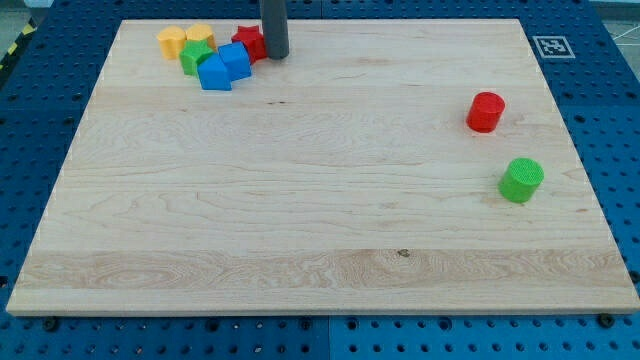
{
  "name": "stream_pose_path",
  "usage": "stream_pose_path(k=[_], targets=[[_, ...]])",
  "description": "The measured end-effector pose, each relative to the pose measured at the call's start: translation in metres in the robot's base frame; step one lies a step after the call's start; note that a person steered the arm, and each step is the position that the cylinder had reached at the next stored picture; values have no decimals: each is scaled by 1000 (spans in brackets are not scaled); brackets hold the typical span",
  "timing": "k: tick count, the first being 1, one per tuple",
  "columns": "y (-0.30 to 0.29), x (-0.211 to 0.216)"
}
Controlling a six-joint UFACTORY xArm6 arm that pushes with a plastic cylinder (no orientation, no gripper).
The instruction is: Move the red circle towards the center right
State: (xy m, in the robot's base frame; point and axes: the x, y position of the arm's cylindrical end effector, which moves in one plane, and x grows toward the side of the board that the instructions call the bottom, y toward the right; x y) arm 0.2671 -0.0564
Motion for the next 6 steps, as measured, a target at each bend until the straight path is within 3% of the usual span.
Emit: stream_pose_path(k=[1, 3, 4, 5, 6], targets=[[90, 22], [208, 93], [268, 105], [256, 63], [304, 84]])
